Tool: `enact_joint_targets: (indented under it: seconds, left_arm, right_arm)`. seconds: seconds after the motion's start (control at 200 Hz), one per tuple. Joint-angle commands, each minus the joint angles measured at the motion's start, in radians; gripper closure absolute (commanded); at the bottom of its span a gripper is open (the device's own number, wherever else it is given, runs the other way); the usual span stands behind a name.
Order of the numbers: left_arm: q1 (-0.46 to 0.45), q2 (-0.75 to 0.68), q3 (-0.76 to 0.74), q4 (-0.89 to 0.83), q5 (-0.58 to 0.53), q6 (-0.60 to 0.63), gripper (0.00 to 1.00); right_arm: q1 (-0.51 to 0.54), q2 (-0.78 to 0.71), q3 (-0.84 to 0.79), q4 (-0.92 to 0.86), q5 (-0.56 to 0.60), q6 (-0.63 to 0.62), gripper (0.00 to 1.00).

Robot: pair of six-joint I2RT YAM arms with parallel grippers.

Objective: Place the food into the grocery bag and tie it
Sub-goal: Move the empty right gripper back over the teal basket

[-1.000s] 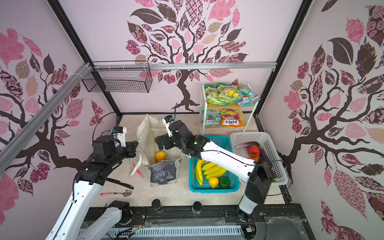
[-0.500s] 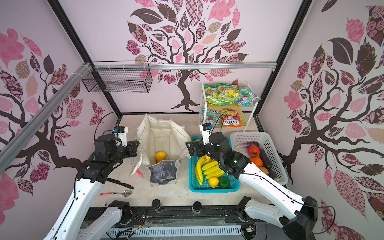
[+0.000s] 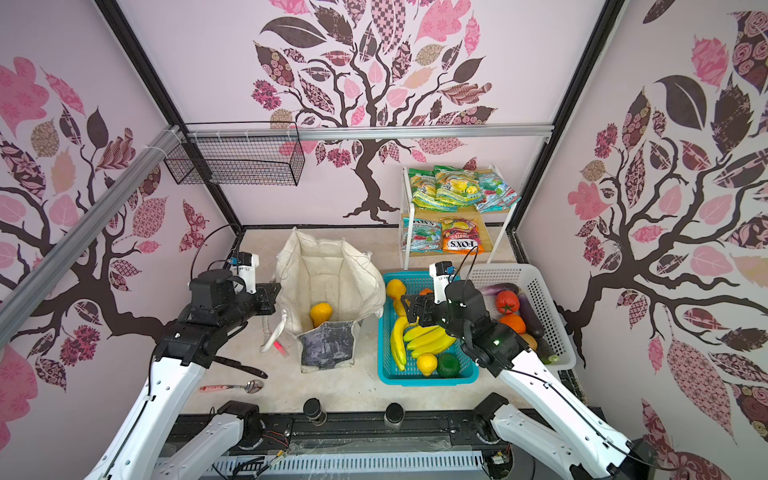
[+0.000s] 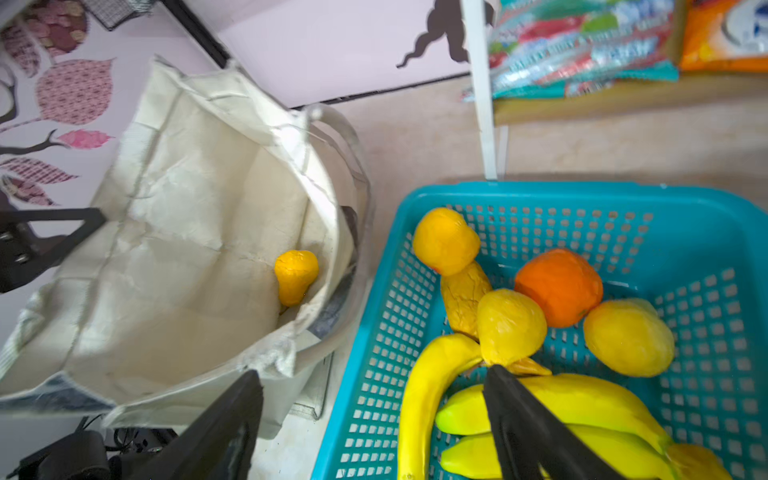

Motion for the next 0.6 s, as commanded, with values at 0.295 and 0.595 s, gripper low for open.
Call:
enact_joint_targets:
  seconds: [0.295, 0.595]
  left_arm:
    - [-0.007, 0.01, -0.015, 0.0, 0.001, 0.011, 1.0]
    - [-0.01, 0.013, -0.015, -0.001, 0.002, 0.011, 1.0]
  right_arm:
    - [-0.114, 0.205, -0.09, 0.181, -0.022, 0.091, 0.25]
    - [-0.114, 0.363, -0.077, 0.25, 0.087, 0.067, 0.27]
